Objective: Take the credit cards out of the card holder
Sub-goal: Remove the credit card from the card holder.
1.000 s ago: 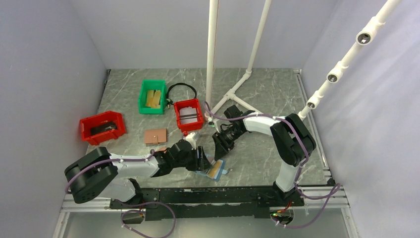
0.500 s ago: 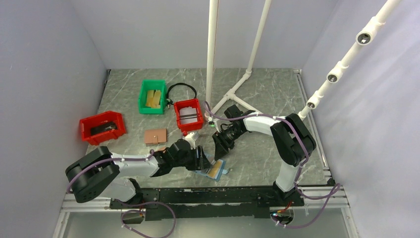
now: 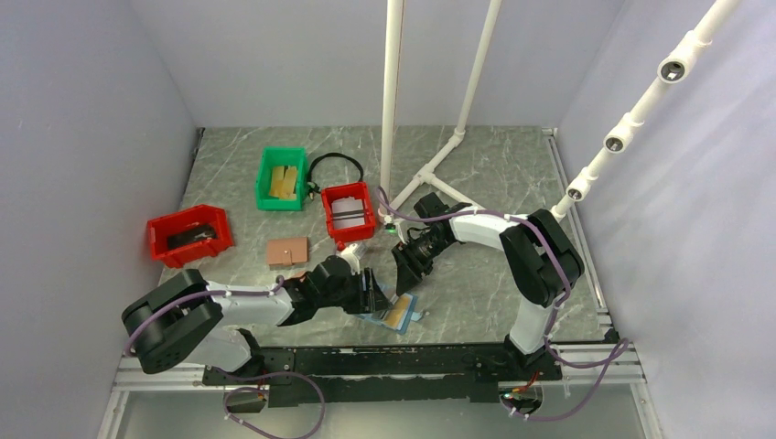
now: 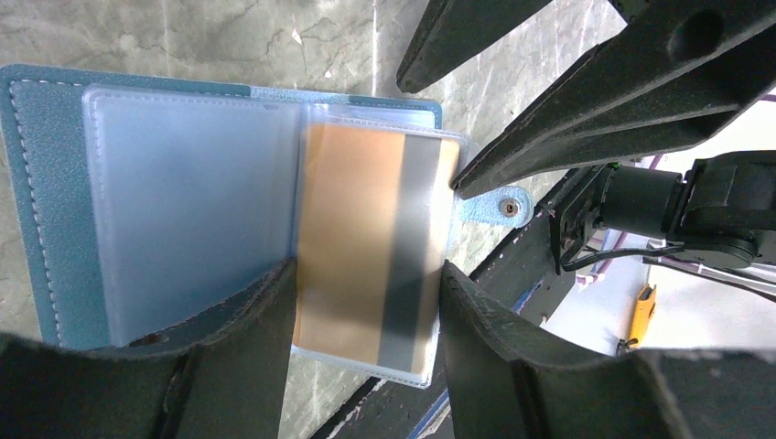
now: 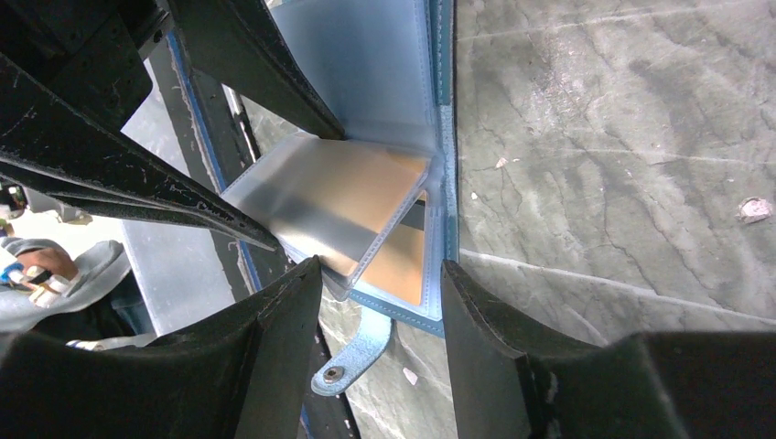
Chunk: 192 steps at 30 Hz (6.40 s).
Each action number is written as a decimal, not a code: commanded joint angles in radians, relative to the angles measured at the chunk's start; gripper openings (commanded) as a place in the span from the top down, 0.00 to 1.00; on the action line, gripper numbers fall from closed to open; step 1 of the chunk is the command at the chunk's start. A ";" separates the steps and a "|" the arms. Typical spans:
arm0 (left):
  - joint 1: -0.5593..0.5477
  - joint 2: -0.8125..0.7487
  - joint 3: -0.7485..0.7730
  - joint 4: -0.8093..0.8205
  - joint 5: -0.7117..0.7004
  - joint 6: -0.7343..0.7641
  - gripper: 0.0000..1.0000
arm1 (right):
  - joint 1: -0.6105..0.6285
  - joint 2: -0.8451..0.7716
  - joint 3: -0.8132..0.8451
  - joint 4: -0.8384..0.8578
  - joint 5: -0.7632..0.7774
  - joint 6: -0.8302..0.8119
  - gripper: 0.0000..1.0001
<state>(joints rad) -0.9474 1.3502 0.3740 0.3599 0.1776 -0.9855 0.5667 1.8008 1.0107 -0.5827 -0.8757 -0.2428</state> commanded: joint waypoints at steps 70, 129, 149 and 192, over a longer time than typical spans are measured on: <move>-0.034 0.036 0.092 -0.145 -0.032 0.062 0.33 | 0.020 0.004 0.049 -0.049 -0.136 -0.074 0.62; 0.012 -0.216 -0.060 0.020 -0.130 -0.041 1.00 | 0.000 -0.017 0.050 -0.048 -0.202 -0.057 0.53; 0.012 -0.065 -0.121 0.601 -0.121 -0.076 1.00 | -0.098 -0.064 -0.006 0.066 -0.331 0.062 0.52; 0.048 -0.274 -0.237 0.494 -0.165 -0.106 0.94 | -0.127 -0.019 0.008 -0.006 -0.391 -0.031 1.00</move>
<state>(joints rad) -0.9092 1.1103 0.1467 0.8101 0.0135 -1.0931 0.4477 1.7699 0.9974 -0.5694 -1.2743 -0.2184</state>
